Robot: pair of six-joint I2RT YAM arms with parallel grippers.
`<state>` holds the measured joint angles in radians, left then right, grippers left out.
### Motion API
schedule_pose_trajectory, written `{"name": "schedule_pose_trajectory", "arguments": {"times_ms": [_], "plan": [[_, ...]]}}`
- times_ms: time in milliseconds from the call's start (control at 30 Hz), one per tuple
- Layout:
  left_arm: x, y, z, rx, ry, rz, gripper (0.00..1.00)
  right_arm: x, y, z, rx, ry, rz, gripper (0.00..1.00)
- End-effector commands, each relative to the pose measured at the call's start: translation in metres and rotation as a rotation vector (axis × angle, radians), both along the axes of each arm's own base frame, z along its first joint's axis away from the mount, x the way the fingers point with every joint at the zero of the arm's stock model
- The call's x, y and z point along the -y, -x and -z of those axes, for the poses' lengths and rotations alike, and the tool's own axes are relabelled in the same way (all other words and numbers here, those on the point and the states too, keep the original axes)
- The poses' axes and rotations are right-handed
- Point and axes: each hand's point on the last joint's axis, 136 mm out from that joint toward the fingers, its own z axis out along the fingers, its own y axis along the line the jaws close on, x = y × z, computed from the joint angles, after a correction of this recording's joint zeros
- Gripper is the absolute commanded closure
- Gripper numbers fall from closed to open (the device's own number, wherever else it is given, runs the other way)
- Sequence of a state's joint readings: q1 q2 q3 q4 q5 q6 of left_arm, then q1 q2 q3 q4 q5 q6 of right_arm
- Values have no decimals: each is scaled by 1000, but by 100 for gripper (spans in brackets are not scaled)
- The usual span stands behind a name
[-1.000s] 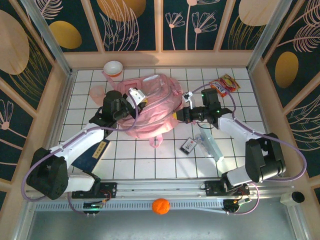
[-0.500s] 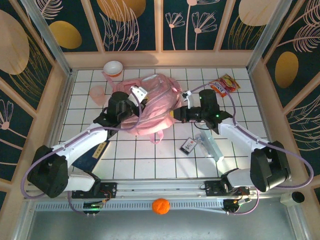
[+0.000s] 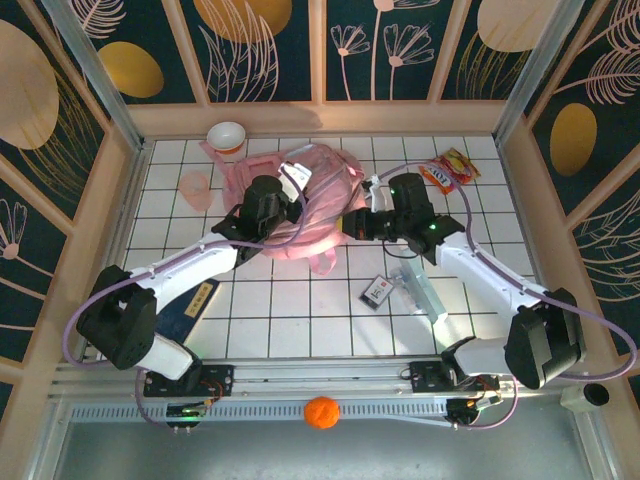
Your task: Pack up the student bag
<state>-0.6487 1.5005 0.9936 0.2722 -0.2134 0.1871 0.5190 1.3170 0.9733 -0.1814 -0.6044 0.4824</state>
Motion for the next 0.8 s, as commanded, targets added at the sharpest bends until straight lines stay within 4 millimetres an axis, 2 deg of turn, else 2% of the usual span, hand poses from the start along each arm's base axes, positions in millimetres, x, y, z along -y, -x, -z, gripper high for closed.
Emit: {"name": "schedule_pose_trajectory", "arguments": {"times_ms": [0, 100, 167, 233, 367, 467, 600, 767], "plan": [[-2, -7, -40, 102, 61, -56, 100, -13, 11, -18, -128, -58, -13, 100], [-1, -4, -40, 71, 116, -69, 100, -16, 9, -16, -221, -93, 27, 100], [4, -2, -40, 42, 165, -79, 100, -20, 15, -15, -246, -91, 29, 100], [11, 0, -43, 11, 225, -79, 100, -11, 11, -8, -248, -57, 71, 100], [16, 12, -48, -78, 382, -59, 100, 32, -15, 10, -280, 9, 196, 100], [16, 25, -45, -140, 450, -43, 100, 45, -29, 20, -262, 103, 209, 100], [14, 31, -42, -207, 522, -63, 100, 38, -37, 20, -245, 154, 191, 100], [6, 10, -53, -187, 651, -194, 100, 23, -32, 11, -201, 193, 187, 100]]}}
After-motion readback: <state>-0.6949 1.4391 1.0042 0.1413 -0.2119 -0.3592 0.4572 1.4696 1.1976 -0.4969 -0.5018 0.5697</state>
